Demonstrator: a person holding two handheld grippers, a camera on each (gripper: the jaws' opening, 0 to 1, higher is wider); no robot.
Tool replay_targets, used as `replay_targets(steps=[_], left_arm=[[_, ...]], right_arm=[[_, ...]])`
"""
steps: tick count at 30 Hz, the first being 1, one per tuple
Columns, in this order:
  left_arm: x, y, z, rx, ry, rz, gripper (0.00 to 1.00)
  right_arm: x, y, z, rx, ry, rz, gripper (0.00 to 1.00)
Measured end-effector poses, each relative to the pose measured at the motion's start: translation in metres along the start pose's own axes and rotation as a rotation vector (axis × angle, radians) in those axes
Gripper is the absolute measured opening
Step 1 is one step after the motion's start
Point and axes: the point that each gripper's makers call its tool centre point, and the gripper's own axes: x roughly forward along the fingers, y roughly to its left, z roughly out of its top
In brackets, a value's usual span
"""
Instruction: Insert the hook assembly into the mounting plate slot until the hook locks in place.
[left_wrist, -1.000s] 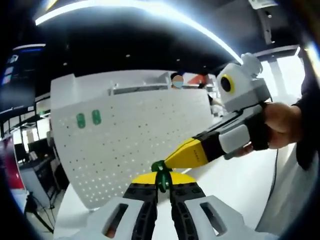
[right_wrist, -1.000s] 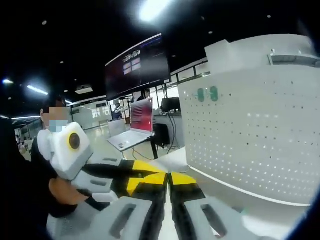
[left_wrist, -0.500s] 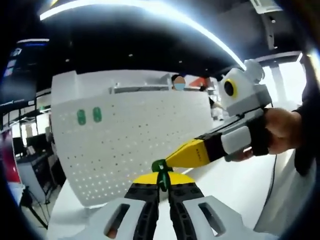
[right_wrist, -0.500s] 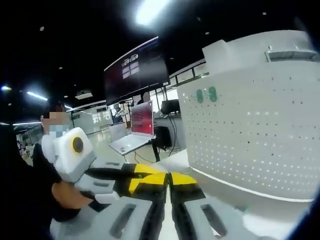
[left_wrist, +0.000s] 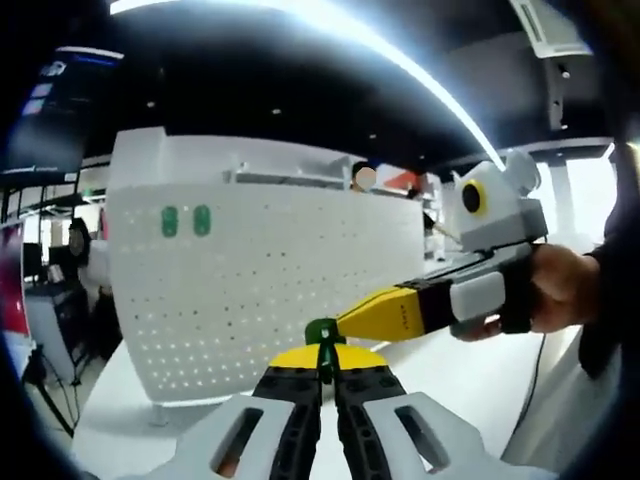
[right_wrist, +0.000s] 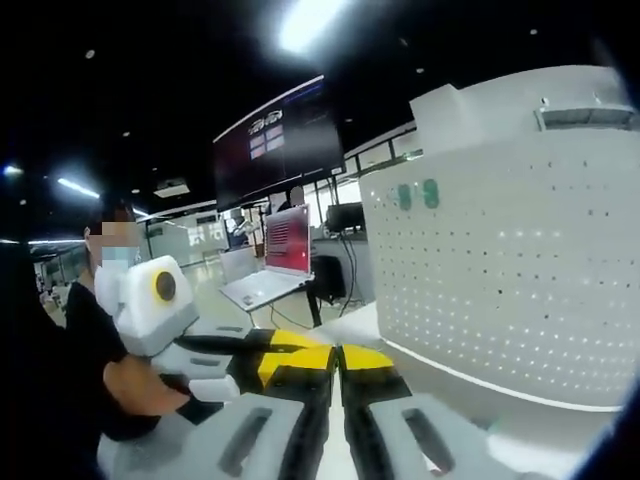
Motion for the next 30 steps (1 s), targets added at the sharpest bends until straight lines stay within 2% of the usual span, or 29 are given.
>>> replay_targets(steps=[6, 10, 17, 23, 26, 30], left_arm=[[0.001, 0.000, -0.002, -0.003, 0.009, -0.002, 0.03], [0.001, 0.000, -0.002, -0.005, 0.010, 0.004, 0.03], [0.000, 0.003, -0.002, -0.005, 0.013, 0.014, 0.02], [0.000, 0.005, -0.005, -0.011, 0.024, 0.022, 0.02], [-0.001, 0.006, -0.005, -0.008, 0.025, 0.027, 0.02], [-0.001, 0.006, -0.004, -0.009, 0.023, 0.030, 0.03]], right_arm=[[-0.001, -0.001, 0.000, -0.009, -0.003, -0.004, 0.01], [-0.003, -0.003, 0.004, -0.030, -0.014, -0.021, 0.05], [-0.010, -0.014, 0.008, -0.037, -0.026, -0.049, 0.08], [-0.013, -0.023, 0.011, -0.046, -0.036, -0.084, 0.18], [-0.017, -0.026, 0.009, -0.071, -0.035, -0.102, 0.21], [-0.023, -0.033, 0.006, -0.111, -0.031, -0.139, 0.29]])
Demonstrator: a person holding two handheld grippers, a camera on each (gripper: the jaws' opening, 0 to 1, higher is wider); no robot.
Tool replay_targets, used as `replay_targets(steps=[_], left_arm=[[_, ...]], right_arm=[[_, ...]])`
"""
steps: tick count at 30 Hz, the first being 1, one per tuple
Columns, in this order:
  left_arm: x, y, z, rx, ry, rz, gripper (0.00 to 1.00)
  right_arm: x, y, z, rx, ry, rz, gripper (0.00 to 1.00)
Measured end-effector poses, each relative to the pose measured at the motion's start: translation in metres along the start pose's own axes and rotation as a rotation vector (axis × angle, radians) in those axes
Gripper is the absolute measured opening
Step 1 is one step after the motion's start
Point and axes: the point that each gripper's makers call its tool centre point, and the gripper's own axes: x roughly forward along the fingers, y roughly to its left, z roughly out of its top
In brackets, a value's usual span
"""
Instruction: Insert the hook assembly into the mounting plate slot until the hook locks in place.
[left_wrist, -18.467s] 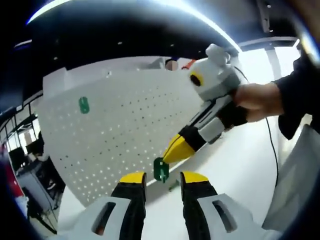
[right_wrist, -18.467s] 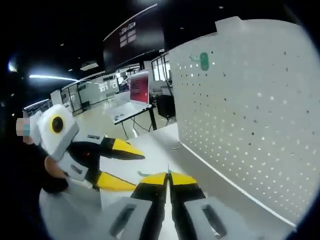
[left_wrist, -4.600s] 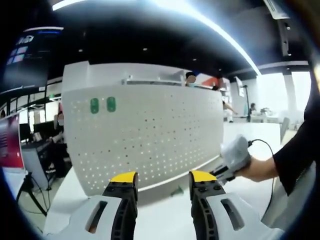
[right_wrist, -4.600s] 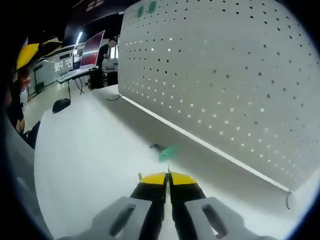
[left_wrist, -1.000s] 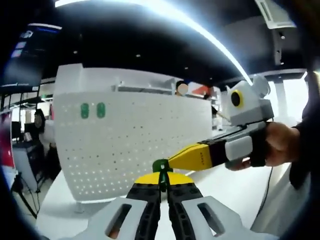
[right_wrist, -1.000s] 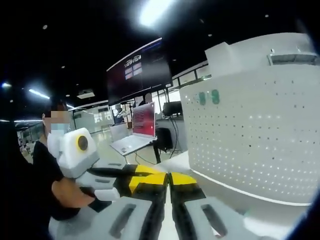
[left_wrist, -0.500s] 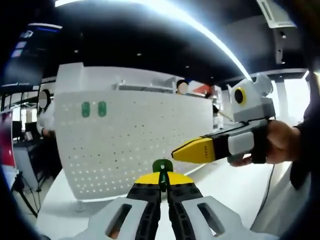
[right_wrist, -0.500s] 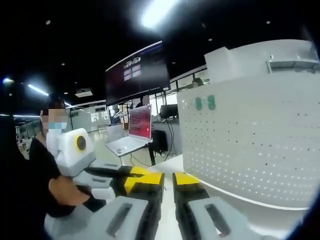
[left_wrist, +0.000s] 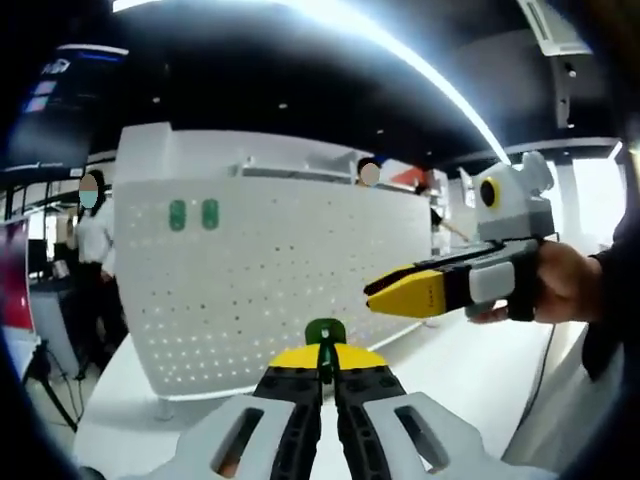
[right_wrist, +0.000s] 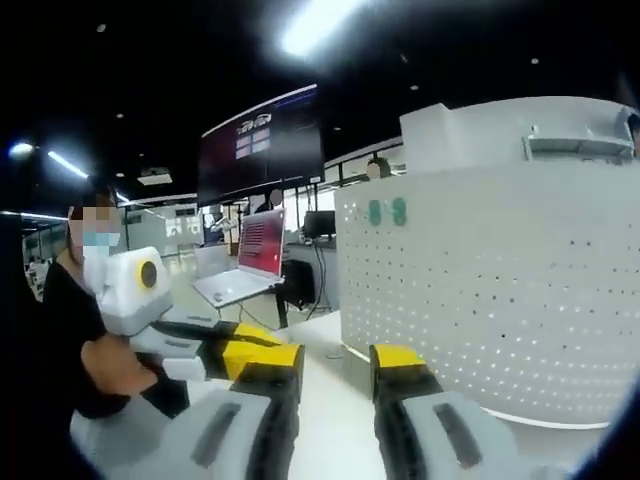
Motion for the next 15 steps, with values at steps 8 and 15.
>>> replay_targets(steps=[8, 15], left_arm=[[-0.001, 0.006, -0.002, -0.012, 0.015, 0.015, 0.03], [-0.006, 0.021, 0.006, -0.004, 0.025, 0.053, 0.03]], right_arm=[[-0.010, -0.014, -0.008, -0.035, -0.019, -0.046, 0.35], [-0.013, -0.027, -0.025, -0.016, 0.002, -0.069, 0.35]])
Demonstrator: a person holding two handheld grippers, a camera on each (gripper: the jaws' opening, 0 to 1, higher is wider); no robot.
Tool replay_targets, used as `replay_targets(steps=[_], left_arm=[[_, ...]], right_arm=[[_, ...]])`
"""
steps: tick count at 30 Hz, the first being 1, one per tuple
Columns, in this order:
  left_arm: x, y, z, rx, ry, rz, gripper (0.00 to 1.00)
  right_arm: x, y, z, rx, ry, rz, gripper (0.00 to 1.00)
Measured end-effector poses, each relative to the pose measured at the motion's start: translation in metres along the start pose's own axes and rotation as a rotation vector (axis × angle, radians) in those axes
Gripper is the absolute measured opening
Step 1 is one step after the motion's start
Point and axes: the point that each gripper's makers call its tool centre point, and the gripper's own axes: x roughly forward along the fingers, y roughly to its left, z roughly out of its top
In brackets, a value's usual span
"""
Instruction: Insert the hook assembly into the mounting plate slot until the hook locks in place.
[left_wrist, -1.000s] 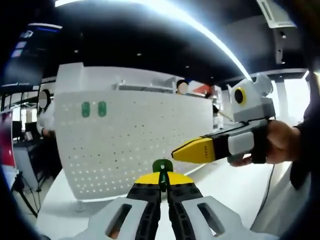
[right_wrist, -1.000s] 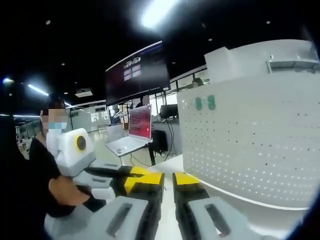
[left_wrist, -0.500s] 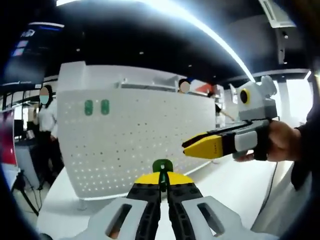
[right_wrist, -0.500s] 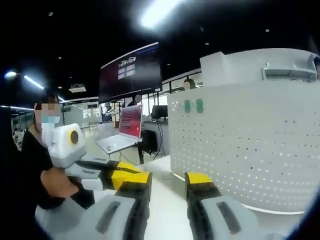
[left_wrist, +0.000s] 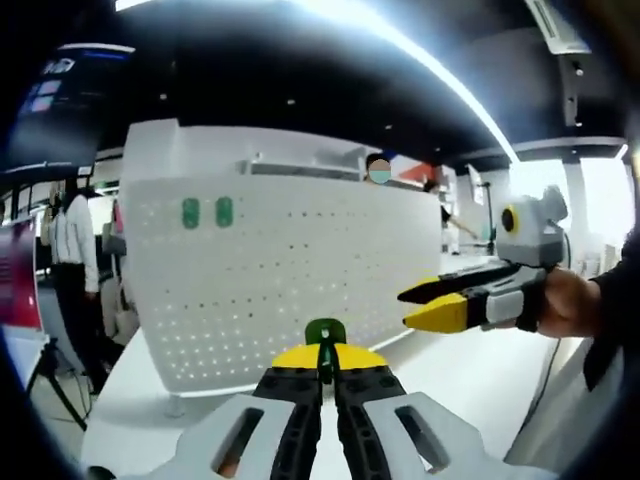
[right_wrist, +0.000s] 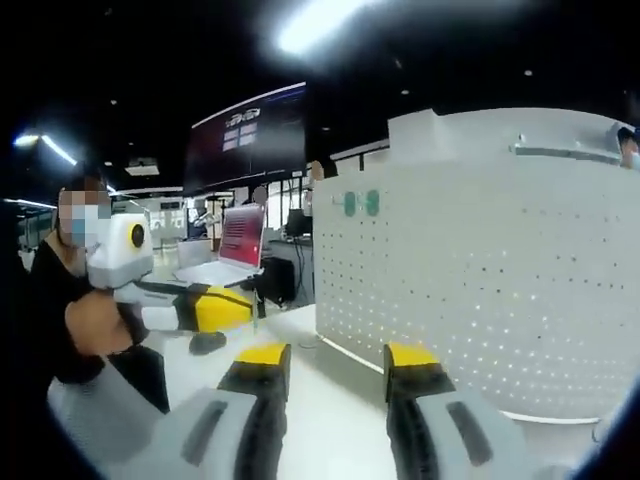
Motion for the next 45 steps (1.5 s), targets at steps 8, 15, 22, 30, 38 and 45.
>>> replay_targets(steps=[8, 15, 22, 30, 38, 45], left_arm=[[-0.003, 0.035, 0.023, 0.010, -0.024, 0.081, 0.03], [0.000, 0.076, 0.056, 0.005, -0.063, 0.167, 0.03], [0.015, 0.109, 0.086, 0.042, -0.092, 0.231, 0.03], [0.034, 0.137, 0.102, 0.070, -0.099, 0.278, 0.03], [0.054, 0.165, 0.112, 0.044, -0.103, 0.302, 0.03], [0.074, 0.181, 0.119, 0.072, -0.091, 0.309, 0.03]], right_arm=[[-0.002, -0.015, -0.002, 0.010, 0.002, -0.024, 0.36], [-0.002, -0.013, -0.003, 0.028, 0.015, -0.009, 0.37], [-0.006, -0.018, -0.006, 0.022, 0.028, -0.020, 0.37], [-0.010, -0.022, 0.001, 0.033, 0.005, -0.032, 0.39], [-0.014, -0.022, 0.015, 0.001, -0.038, -0.044, 0.40], [-0.017, -0.025, 0.023, -0.014, -0.066, -0.050, 0.42]])
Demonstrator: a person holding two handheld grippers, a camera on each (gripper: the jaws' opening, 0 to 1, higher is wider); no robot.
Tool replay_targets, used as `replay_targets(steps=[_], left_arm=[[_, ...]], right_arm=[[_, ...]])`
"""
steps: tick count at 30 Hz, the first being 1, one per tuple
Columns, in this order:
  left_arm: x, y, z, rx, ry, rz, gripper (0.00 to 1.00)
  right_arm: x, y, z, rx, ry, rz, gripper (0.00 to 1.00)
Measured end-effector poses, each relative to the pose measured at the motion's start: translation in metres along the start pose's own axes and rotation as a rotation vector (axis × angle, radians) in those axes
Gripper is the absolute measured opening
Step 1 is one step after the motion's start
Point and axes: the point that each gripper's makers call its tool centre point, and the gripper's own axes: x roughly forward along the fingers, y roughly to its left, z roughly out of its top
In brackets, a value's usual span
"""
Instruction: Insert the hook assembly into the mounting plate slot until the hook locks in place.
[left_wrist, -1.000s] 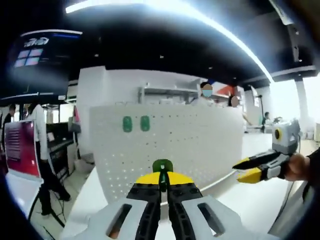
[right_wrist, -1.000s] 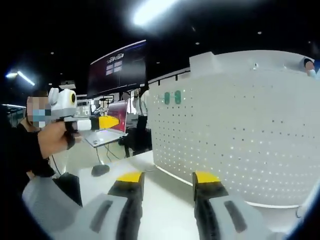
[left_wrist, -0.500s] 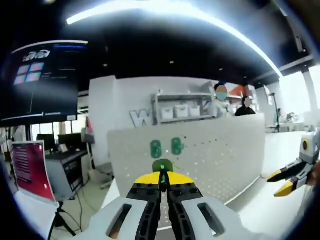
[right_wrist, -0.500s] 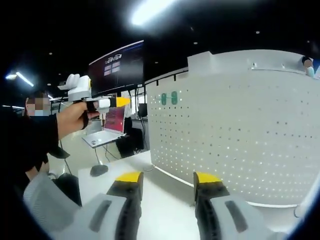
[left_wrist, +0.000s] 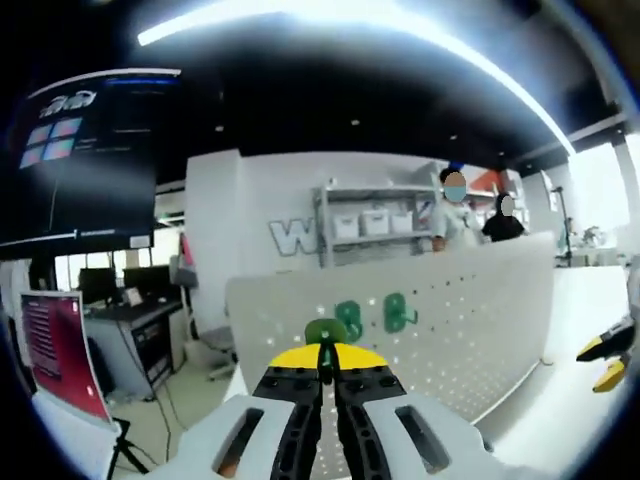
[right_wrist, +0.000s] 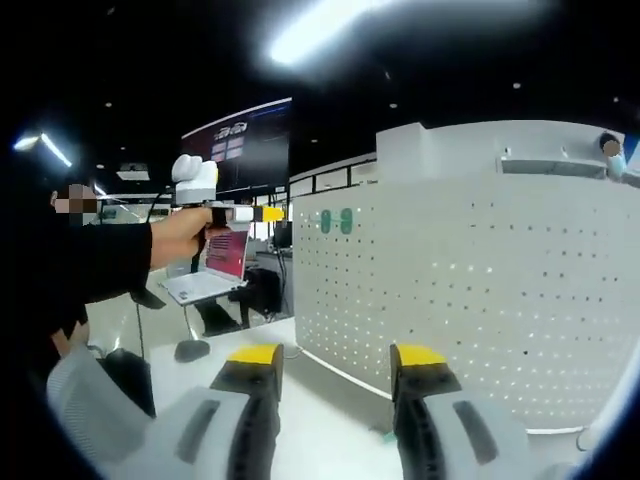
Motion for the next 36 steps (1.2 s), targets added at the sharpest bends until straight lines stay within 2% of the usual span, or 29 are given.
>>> replay_targets(steps=[5, 15, 25, 36], left_arm=[[0.016, 0.005, -0.003, 0.054, 0.014, 0.006, 0.03], [0.033, 0.015, -0.008, 0.041, 0.005, 0.027, 0.03], [0.045, 0.025, -0.007, 0.042, -0.019, 0.048, 0.03], [0.051, 0.024, -0.011, 0.044, -0.023, 0.046, 0.02]], right_arm=[[-0.003, 0.000, 0.011, -0.032, -0.043, -0.003, 0.43], [-0.006, -0.007, 0.018, -0.056, -0.076, -0.030, 0.43], [-0.006, -0.013, 0.018, -0.060, -0.075, -0.049, 0.43], [-0.006, -0.017, 0.013, -0.059, -0.060, -0.061, 0.43]])
